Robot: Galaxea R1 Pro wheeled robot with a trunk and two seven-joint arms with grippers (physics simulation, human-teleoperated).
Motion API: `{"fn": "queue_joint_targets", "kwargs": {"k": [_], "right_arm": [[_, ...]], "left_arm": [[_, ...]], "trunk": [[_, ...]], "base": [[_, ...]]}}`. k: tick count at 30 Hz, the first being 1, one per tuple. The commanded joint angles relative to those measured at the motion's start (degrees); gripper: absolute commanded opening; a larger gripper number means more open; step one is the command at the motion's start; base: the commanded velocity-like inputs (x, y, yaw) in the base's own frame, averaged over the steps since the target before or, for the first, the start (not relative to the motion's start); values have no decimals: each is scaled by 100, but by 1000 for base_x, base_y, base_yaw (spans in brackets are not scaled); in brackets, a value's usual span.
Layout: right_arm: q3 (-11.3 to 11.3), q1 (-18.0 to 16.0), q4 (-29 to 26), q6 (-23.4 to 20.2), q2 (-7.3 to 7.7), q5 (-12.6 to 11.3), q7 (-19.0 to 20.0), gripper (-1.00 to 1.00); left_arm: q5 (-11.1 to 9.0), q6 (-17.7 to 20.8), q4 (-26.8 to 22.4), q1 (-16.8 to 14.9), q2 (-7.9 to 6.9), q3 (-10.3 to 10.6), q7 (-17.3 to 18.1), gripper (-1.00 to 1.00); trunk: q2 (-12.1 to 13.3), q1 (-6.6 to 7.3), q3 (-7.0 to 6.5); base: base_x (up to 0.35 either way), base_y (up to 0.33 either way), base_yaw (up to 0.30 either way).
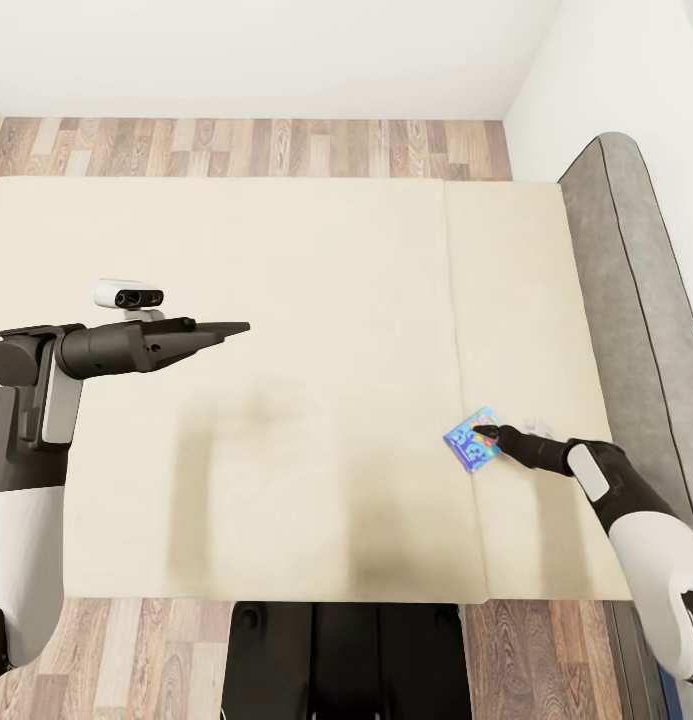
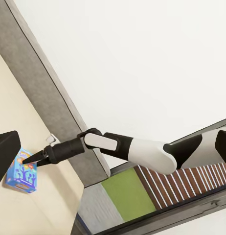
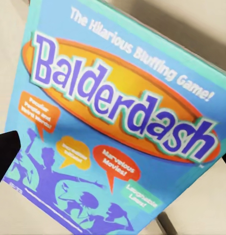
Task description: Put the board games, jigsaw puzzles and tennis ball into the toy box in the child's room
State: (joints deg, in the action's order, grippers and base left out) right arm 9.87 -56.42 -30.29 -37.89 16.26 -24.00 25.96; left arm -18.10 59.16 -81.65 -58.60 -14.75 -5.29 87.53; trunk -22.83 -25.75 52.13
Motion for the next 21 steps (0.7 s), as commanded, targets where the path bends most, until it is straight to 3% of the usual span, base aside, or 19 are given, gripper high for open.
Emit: {"fn": "queue_joint_targets", "kwargs": {"k": [1,21], "right_arm": [[24,-5,-6,-43,-8,-8,5,100],[23,-177,-215,-52,-225,-6,-11,100]], "left_arm": [[-1,61,0,-2,-2,1,19,100],[-1,61,0,-2,-2,10,18,100]], "trunk": [[-9,-3,6],[-9,-3,6]], "base": [[0,0,0],[0,0,0]]}}
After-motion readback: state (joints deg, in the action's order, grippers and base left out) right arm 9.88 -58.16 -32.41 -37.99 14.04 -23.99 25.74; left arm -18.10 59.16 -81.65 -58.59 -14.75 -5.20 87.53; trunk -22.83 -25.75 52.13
